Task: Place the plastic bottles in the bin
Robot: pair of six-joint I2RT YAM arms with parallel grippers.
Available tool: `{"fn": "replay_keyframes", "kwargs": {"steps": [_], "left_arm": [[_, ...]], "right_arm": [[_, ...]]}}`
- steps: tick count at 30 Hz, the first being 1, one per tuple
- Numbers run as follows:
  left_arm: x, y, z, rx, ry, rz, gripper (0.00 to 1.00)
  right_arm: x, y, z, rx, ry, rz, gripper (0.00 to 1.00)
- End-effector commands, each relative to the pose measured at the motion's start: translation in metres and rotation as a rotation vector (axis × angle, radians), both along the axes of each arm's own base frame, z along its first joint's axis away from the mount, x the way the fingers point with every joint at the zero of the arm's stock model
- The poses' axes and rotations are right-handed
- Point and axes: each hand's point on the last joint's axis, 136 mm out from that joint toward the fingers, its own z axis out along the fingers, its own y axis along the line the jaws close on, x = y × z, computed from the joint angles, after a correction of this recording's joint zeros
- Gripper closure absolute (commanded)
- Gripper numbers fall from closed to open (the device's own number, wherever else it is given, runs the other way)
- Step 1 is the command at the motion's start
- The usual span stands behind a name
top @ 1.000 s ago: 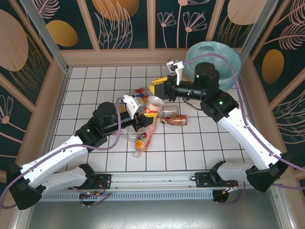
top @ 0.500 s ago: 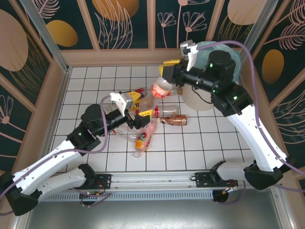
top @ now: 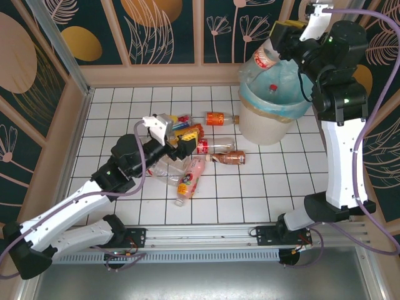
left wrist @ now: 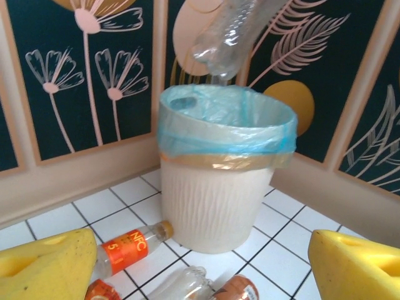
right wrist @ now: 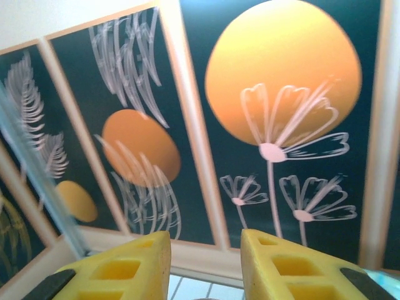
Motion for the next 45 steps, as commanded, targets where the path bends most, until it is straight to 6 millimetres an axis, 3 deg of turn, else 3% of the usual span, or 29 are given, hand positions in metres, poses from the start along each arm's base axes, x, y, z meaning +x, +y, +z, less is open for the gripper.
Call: {"fn": "replay_keyframes", "kwargs": {"steps": [1,7,12,16,17,18,24,28,33,39,45], "left_arm": [[0.009,0.0,0.017,-0.041,0.022,0.037,0.14],[0.016,-0.014,-0.013,-0.027,0.081,0.018,0.14],[0.03,-0.023,-0.038,0.039,0.101,0.04,0.14],[0.04,-0.033,-0.042,0.081,0.126,0.041,0.15],[0.041,-0.036,-0.026,0.053,0.109,0.036,0.15],[0.041,-0.037,-0.023,0.043,0.107,0.032,0.15],[0.041,-0.03,-0.013,-0.008,0.079,0.057,0.15],[0.042,-0.027,-0.032,0.03,0.089,0.074,0.15],[0.047,-0.029,-0.035,0.024,0.091,0.089,0.15],[0.049,-0.03,-0.031,0.0,0.092,0.096,0.15],[0.054,-0.021,-0.026,-0.021,0.098,0.152,0.15]], "right_arm": [[0.009,-0.028,0.002,-0.04,-0.02,-0.143,1.0],[0.039,-0.052,-0.026,-0.108,0.041,-0.261,1.0],[0.075,-0.056,-0.072,-0.189,0.154,-0.296,1.0],[0.097,-0.054,-0.104,-0.23,0.229,-0.268,1.0],[0.101,-0.054,-0.111,-0.23,0.244,-0.257,1.0],[0.105,-0.054,-0.118,-0.228,0.259,-0.249,1.0],[0.118,-0.053,-0.155,-0.249,0.334,-0.235,1.0],[0.121,-0.048,-0.183,-0.264,0.356,-0.204,1.0],[0.118,-0.047,-0.209,-0.255,0.377,-0.187,1.0],[0.119,-0.051,-0.221,-0.257,0.397,-0.191,1.0],[0.119,-0.062,-0.199,-0.249,0.358,-0.204,1.0]]}}
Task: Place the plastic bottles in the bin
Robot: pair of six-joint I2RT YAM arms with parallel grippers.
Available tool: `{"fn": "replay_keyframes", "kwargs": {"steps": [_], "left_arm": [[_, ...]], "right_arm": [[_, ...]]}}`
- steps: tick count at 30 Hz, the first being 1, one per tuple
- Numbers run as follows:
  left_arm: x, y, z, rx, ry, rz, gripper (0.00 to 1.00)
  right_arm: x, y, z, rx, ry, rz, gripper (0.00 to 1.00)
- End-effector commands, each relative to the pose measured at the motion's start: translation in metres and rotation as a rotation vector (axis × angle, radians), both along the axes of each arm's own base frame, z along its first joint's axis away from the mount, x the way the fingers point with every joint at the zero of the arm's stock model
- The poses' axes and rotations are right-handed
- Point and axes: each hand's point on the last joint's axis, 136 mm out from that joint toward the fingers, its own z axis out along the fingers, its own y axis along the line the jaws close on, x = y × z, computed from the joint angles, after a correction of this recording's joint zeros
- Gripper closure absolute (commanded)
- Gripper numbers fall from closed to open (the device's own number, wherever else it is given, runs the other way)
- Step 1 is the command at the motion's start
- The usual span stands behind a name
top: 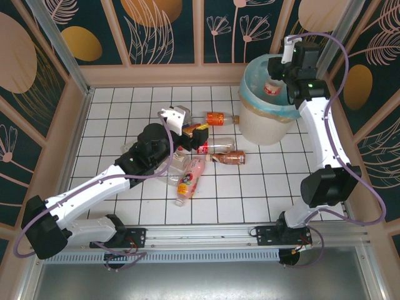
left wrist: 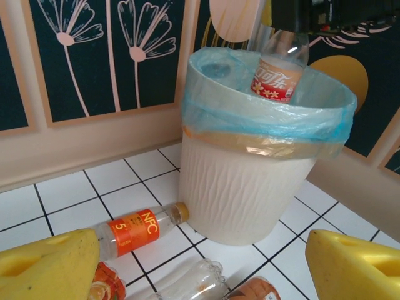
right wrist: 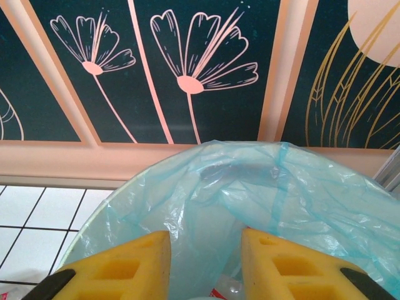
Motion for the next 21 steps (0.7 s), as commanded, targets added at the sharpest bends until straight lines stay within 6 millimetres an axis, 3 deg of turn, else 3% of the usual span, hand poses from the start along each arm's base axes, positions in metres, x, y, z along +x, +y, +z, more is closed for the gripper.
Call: {"fn": "replay_keyframes", "kwargs": {"steps": [1,5,9,18,21], "left_arm": [[0.006,0.009,0.011,-0.045,-0.007,0.063,0.14],[0.009,0.021,0.009,-0.05,0.003,0.125,0.14],[0.011,0.029,0.002,-0.048,0.007,0.164,0.13],[0.011,0.032,-0.002,-0.031,0.005,0.177,0.12],[0.008,0.038,-0.007,-0.024,0.005,0.191,0.12]], "right_arm": [[-0.004,-0.009,0.01,-0.015,-0.008,0.004,1.0],[-0.001,-0.023,0.024,-0.008,-0.037,-0.009,1.0],[0.002,-0.03,0.021,0.021,-0.029,-0.011,1.0],[0.004,0.025,-0.022,0.095,0.056,0.194,0.95],[0.008,0.027,-0.049,0.035,0.096,0.163,0.95]]}}
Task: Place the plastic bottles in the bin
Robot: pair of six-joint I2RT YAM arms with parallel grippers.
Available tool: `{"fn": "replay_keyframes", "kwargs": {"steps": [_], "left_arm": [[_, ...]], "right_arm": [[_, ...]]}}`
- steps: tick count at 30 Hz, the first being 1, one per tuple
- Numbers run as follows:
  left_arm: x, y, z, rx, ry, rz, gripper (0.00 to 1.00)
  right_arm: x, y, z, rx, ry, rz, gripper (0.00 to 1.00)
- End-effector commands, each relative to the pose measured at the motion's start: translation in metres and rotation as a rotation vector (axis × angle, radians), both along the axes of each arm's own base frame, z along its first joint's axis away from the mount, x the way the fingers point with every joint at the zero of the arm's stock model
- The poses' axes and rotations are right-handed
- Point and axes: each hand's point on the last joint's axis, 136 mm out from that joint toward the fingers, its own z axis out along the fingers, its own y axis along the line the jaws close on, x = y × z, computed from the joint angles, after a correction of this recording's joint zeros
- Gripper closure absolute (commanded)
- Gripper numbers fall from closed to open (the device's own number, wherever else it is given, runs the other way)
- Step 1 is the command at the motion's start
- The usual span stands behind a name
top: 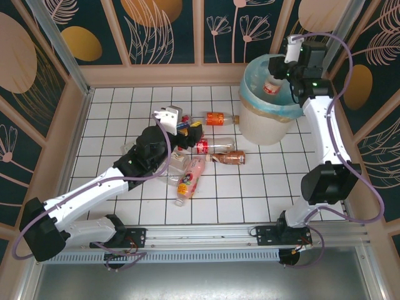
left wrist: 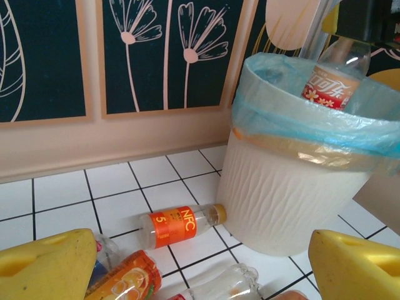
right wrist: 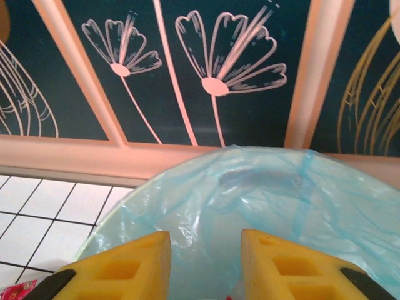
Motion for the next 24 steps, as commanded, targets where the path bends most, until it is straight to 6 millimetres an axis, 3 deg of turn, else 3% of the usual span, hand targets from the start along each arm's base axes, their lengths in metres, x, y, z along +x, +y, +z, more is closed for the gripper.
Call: {"fn": "replay_keyframes", "kwargs": {"steps": [1,5,7,10,14,19,22,24], "left_arm": [[-0.003,0.013,0.002,-0.016,-0.012,0.036,0.12],[-0.007,0.021,-0.002,-0.007,-0.015,0.052,0.12],[-0.009,0.025,-0.003,-0.005,-0.016,0.06,0.11],[-0.011,0.029,-0.001,-0.007,-0.024,0.067,0.11],[-0.012,0.034,0.001,-0.014,-0.037,0.077,0.11],[-0.014,0.035,0.001,-0.022,-0.037,0.078,0.11],[-0.015,0.038,0.003,-0.025,-0.041,0.083,0.11],[-0.016,0.04,0.005,-0.026,-0.045,0.086,0.11]], "right_arm": [[0.002,0.014,-0.052,-0.037,0.122,0.02,0.95],[0.015,0.003,-0.079,-0.087,0.18,-0.038,0.95],[0.021,-0.006,-0.081,-0.109,0.181,-0.081,0.95],[0.027,-0.009,-0.065,-0.111,0.133,-0.104,0.95],[0.036,0.006,-0.046,-0.058,0.042,-0.029,0.94],[0.042,0.016,-0.067,-0.04,0.073,0.024,0.84],[0.04,0.015,-0.08,-0.046,0.105,0.011,0.7],[0.036,0.015,-0.076,-0.035,0.1,0.013,0.59]]}}
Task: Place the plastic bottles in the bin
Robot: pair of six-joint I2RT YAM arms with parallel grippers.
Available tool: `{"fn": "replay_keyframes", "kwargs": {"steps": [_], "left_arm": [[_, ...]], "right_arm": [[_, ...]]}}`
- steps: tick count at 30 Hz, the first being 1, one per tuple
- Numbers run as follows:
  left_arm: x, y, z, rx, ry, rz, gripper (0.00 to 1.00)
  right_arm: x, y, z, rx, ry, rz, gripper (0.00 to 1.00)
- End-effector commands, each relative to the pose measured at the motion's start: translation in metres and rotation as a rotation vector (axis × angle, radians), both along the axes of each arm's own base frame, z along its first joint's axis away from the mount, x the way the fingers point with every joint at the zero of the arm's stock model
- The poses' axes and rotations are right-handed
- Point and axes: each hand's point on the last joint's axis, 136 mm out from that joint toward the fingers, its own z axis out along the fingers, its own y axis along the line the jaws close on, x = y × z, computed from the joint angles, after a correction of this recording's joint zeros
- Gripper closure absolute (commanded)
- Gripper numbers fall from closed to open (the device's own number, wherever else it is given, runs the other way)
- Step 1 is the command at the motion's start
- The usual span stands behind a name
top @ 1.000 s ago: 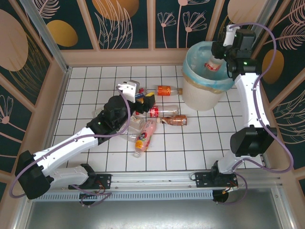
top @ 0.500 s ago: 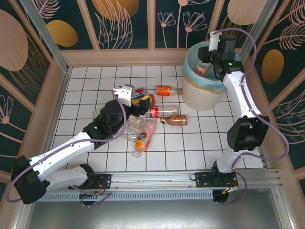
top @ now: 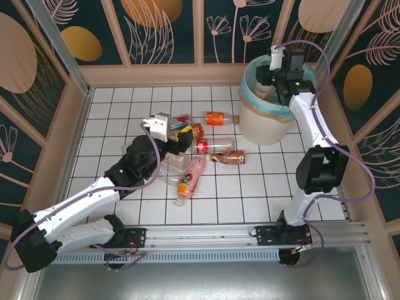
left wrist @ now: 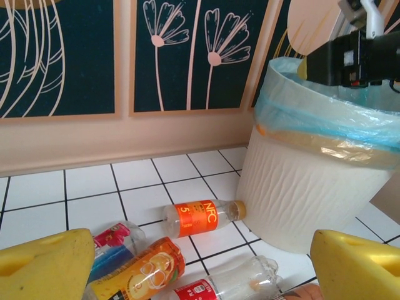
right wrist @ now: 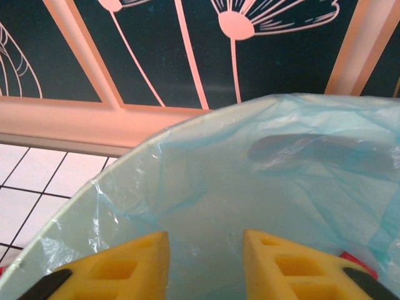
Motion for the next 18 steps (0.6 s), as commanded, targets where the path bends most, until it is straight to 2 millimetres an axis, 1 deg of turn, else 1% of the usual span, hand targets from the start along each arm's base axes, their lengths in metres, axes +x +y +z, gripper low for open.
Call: {"fn": "replay_keyframes", "kwargs": {"steps": [1,3,6,9,11,16,18], "left_arm": [[-0.002,0.009,0.009,-0.014,-0.027,0.023,0.1],[-0.002,0.01,0.01,-0.015,-0.03,0.025,0.1],[-0.004,0.01,0.011,-0.019,-0.031,0.02,0.1],[-0.005,0.01,0.009,-0.029,-0.026,0.02,0.1],[-0.005,0.011,0.008,-0.033,-0.023,0.019,0.1],[-0.006,0.015,0.009,-0.031,-0.024,0.028,0.1],[-0.007,0.016,0.009,-0.032,-0.025,0.031,0.1]], "right_arm": [[0.001,-0.003,0.001,-0.004,-0.027,-0.002,0.56],[-0.004,-0.002,0.016,0.013,-0.065,0.0,0.52],[-0.009,-0.004,0.036,0.023,-0.116,-0.007,0.5],[-0.012,-0.004,0.046,0.027,-0.132,-0.008,0.49],[-0.012,-0.004,0.047,0.024,-0.125,-0.008,0.49],[-0.014,-0.012,0.036,0.025,-0.083,-0.054,0.49],[-0.016,-0.013,0.031,0.031,-0.063,-0.067,0.53]]}}
